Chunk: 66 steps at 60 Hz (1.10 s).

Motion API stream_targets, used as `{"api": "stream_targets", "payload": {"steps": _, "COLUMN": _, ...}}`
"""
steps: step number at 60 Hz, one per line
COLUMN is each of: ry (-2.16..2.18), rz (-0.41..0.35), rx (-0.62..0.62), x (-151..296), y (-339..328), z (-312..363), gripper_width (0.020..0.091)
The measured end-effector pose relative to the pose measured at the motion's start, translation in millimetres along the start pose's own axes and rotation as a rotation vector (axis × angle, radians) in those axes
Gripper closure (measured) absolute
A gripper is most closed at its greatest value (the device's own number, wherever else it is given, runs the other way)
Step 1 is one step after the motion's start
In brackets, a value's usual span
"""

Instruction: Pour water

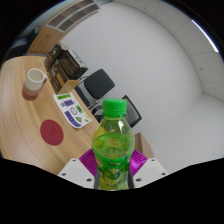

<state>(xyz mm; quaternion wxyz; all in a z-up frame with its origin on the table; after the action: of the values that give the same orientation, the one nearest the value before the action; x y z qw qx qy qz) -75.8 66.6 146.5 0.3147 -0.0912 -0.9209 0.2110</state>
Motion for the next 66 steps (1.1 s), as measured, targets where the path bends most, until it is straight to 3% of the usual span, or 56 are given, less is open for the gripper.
{"api": "stream_targets", "payload": {"steps": 10, "ry": -0.320, "rz": 0.025, "rx": 0.015, "x": 86.3, "y": 21.0, "z": 36.4, "gripper_width": 0.0722}}
{"api": "stream_targets", "payload": {"steps": 22, "ry": -0.666, "rz": 0.059, "rx": 0.005, "x": 150.6, "y": 39.2, "z": 86.6, "gripper_width": 0.0721}}
{"api": "stream_targets", "payload": {"steps": 41, "ry": -1.161, "rz": 0.149, "rx": -0.095, "x": 182.5, "y": 62.6, "z": 125.0, "gripper_width": 0.0725}}
{"api": "stream_targets", "payload": {"steps": 53, "ry": -1.147, "rz": 0.181, "rx": -0.077, "x": 176.8, "y": 63.9, "z": 126.2, "gripper_width": 0.0721}}
{"api": "stream_targets", "payload": {"steps": 66, "ry": -0.695, "rz": 0.080, "rx": 0.038, "x": 179.3, "y": 38.6, "z": 117.2, "gripper_width": 0.0719}}
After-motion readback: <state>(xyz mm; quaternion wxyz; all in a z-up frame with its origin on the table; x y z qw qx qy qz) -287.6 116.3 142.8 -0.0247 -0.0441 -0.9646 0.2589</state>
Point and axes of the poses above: the point between the fingertips, and its own axes, seen from behind it with the camera up: z to the left, x up, y forward, the way the camera looks, the point moved 1 cm from there along -y, backward, against the way the camera looks, and after that the axes turned 9 degrees about x, right-handed, at the moved point
